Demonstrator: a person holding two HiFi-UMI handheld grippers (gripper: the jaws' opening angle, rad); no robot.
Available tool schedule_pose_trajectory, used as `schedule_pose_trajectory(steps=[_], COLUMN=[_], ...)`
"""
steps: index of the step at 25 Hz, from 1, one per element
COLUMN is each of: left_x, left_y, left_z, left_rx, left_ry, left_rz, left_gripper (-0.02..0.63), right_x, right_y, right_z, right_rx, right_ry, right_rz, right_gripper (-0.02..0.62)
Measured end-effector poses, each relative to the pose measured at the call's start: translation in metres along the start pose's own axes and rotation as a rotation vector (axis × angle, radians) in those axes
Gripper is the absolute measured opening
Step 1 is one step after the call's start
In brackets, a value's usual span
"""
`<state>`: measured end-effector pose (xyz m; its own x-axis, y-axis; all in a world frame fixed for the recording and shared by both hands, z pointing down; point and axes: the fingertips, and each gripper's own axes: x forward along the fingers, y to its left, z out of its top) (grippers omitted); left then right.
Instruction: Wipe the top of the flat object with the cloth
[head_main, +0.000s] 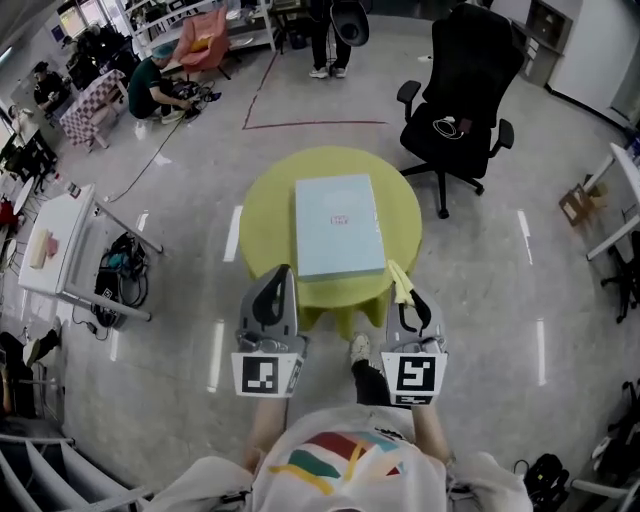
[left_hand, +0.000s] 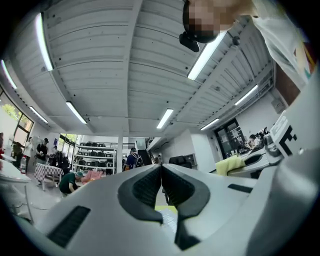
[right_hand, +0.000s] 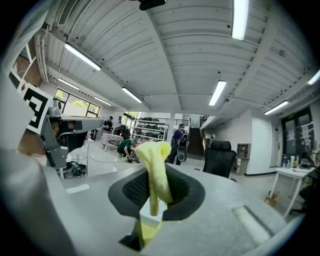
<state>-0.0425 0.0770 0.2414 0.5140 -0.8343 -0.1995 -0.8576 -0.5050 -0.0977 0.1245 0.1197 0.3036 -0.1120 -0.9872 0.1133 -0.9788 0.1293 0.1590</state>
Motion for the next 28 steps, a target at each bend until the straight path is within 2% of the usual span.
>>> schedule_pose_trajectory(steps=[6, 11, 13, 19, 23, 28], left_x=[0.097, 0.133, 0.153, 0.180, 0.190, 0.188], left_y=[0.023, 0.040, 0.049, 0.065, 0.073, 0.082], left_z=[-0.015, -0.040, -0.045, -0.021, -0.009, -0.008], left_rx=[-0.001, -0.090, -0.122, -0.108, -0.080, -0.081], left_ry=[-0.007, 0.098, 0.112, 0.056, 0.015, 0.000], left_rz=[0.000, -0.001, 0.000, -0.014, -0.025, -0.003], left_gripper=[0.015, 0.015, 0.015, 0.015, 0.015, 0.015], right_x=[0.098, 0.147, 0.161, 0.185, 0.197, 0.202], right_y=[-0.046, -0.048, -0.044, -0.027, -0.027, -0.030], right_z=[0.019, 0.035, 0.042, 0.049, 0.067, 0.075], right_rx=[-0.048, -0.041, -0.025, 0.069, 0.074, 0.066], right_ry=[-0.005, -0.017, -0.025, -0.041, -0.100, -0.125], right_rz=[0.056, 0.070, 0.084, 0.131, 0.121, 0.115], right_gripper=[0.025, 0.025, 0.025, 0.025, 0.025, 0.025])
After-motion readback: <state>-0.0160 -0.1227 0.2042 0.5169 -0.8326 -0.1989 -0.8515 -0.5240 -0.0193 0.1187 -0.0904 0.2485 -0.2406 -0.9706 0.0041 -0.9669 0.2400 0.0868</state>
